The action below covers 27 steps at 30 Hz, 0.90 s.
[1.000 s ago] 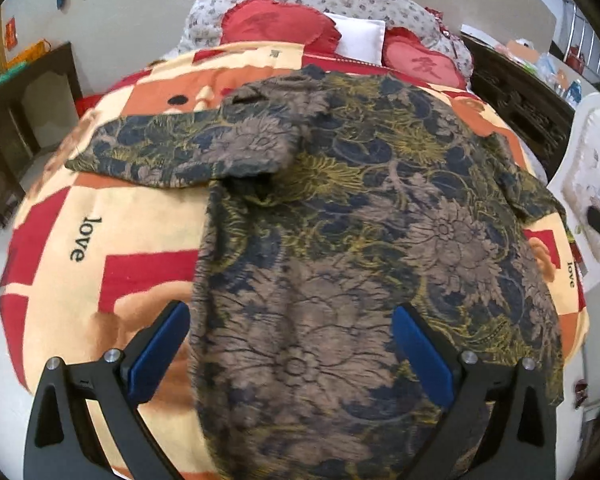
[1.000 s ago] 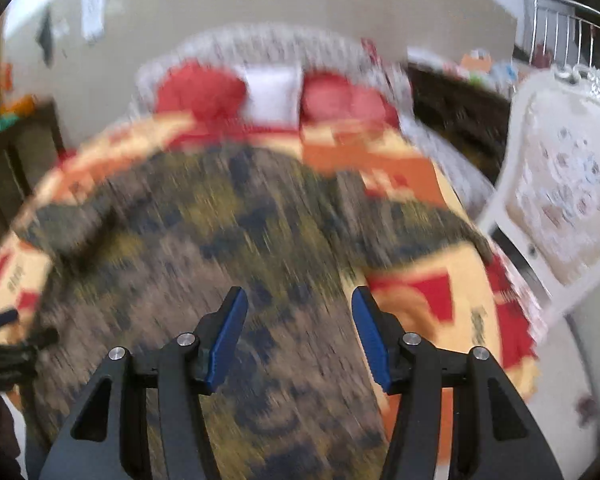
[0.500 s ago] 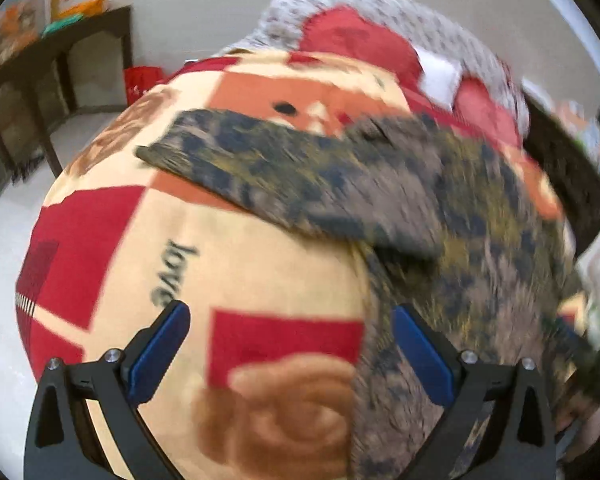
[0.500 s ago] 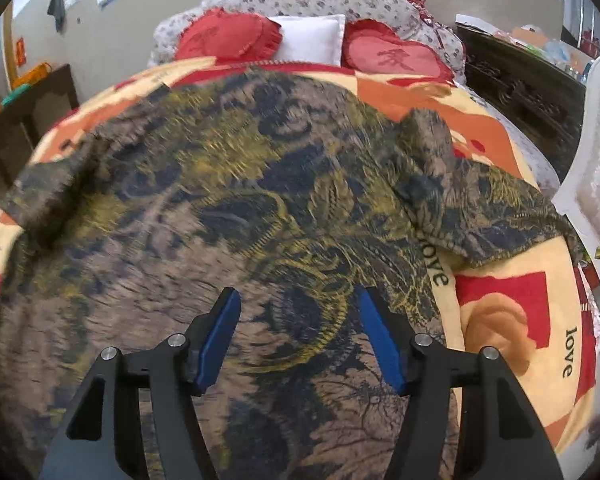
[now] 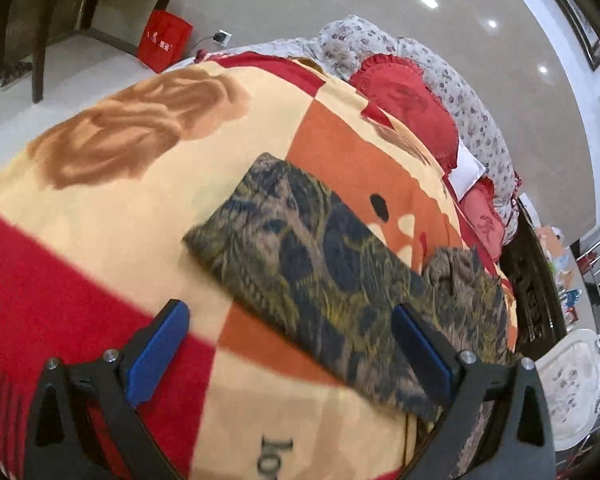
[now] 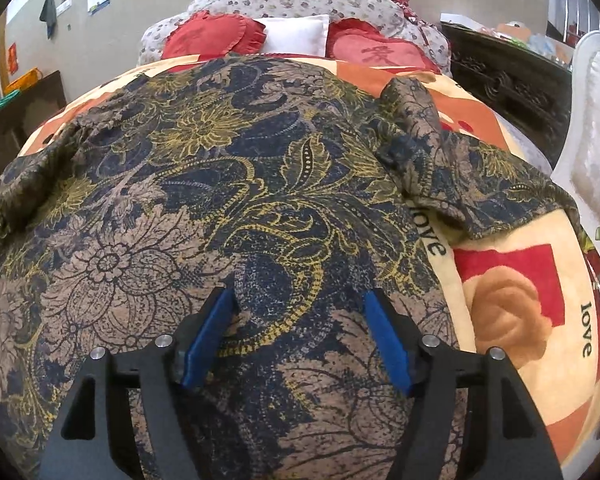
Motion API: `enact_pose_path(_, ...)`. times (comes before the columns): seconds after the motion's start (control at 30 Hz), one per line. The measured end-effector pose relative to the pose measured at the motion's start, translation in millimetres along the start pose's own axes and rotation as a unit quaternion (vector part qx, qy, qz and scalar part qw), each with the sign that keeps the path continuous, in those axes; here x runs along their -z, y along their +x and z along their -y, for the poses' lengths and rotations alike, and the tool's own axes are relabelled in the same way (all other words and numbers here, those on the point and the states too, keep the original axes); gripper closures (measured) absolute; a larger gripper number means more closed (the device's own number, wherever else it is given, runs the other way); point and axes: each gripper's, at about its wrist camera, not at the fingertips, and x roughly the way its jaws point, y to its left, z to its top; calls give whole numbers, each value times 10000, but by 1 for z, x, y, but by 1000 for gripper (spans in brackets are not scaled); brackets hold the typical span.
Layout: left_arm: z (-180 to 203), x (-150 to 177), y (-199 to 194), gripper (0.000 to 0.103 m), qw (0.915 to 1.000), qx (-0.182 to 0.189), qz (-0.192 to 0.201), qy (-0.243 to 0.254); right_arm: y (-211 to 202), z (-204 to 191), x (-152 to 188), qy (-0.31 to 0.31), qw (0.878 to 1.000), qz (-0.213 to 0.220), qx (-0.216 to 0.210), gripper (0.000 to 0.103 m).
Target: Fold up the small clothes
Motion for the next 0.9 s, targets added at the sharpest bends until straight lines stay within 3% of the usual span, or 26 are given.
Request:
enact_pose_path(0.17,-12,-19,14,1,9992,326,28,-236,1,-2,1,-89,9999,43,75,32)
enact_pose_path(0.23,-9,-23,15,4,9991,301,125,-264,1,-3,1,-136,9998,56,119,32)
enact_pose_path(0.3,-1,-25,16,15,9996,128,193,-137,1,-4,1,-155,9998,62,141,32)
enact_pose_path(0.37,8,-23,15,39,9996,-112,254,-1,1,-4,1,-153,9998,63,139,32)
enact_pose_path(0.4,12,-21,14,45,9995,-174,272,51,1,-4,1,-150,9998,61,138,32)
enact_pose_path(0.47,19,-18,11,67,9993,-169,291,139,1,-4,1,-154,9998,64,142,32)
enact_pose_path(0.53,24,-16,10,73,9990,-214,285,274,1,-4,1,-146,9998,60,134,32)
enact_pose_path(0.7,28,-10,21,71,9967,-594,174,531,1,-4,1,-133,9998,46,126,32)
enact_pose_path(0.73,28,-10,19,74,9964,-637,238,499,1,-4,1,-136,9998,48,132,32)
enact_pose_path(0.77,29,-11,18,90,9957,-741,284,477,1,-4,1,-136,9998,44,137,32)
enact_pose_path(0.8,29,-11,14,95,9946,-864,343,456,1,-4,1,-135,9998,41,142,32)
enact_pose_path(0.9,34,-17,-15,96,9890,-1129,810,516,2,-4,1,-134,9998,37,152,31)
